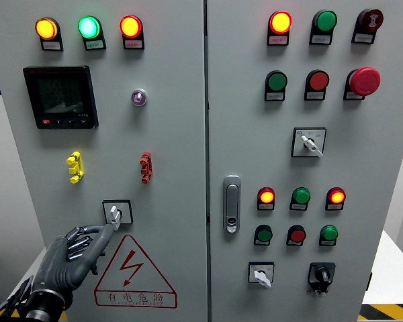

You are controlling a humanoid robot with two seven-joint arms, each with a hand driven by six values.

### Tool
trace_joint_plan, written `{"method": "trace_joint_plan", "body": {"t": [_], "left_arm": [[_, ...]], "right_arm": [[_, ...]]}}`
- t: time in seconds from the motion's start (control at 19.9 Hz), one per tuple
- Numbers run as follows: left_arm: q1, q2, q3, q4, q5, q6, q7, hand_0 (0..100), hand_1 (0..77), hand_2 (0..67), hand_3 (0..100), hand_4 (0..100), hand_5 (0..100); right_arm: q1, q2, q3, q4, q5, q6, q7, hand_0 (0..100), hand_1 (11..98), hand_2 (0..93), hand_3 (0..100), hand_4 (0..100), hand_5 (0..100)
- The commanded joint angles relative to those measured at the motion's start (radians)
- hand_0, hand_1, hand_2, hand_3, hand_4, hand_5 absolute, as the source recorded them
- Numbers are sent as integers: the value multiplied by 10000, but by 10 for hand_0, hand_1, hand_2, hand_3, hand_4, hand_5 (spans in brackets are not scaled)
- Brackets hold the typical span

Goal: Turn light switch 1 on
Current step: 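Raise the left hand toward the rotary switch above the warning sign, then place the left hand fingers on the white rotary switch handle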

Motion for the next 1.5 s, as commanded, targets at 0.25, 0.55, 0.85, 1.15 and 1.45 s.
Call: {"method": "trace_joint_plan", "body": {"t": [0.25, 0.55, 0.85, 1.15, 1.45], "left_arm": [[-507, -2, 275, 213, 35, 586, 533, 0, 512, 421, 825, 988, 813], [-738, -2, 460, 382, 386, 818, 978, 0, 554, 441, 835, 1000, 816], [-937, -32, 690, 505, 480, 1430, 994, 0, 570, 452, 850, 1000, 841], [-983, -32, 721, 521, 495, 1616, 1362, 0, 589, 471, 879, 1000, 883], [-1183, -32, 751, 521, 495, 1616, 1454, 0, 592, 479, 885, 1000, 899]], "right_arm": [[0, -15, 0, -8, -2, -13, 0, 0, 196, 0, 195, 192, 106], [0, -15, 0, -8, -2, 2, 0, 0, 196, 0, 195, 192, 105], [0, -15, 0, -8, -2, 2, 0, 0, 196, 0, 195, 192, 105], [0, 0, 0, -8, -2, 2, 0, 0, 196, 0, 195, 192, 105], [0, 0, 0, -8, -2, 2, 0, 0, 196, 0, 195, 192, 106]]}}
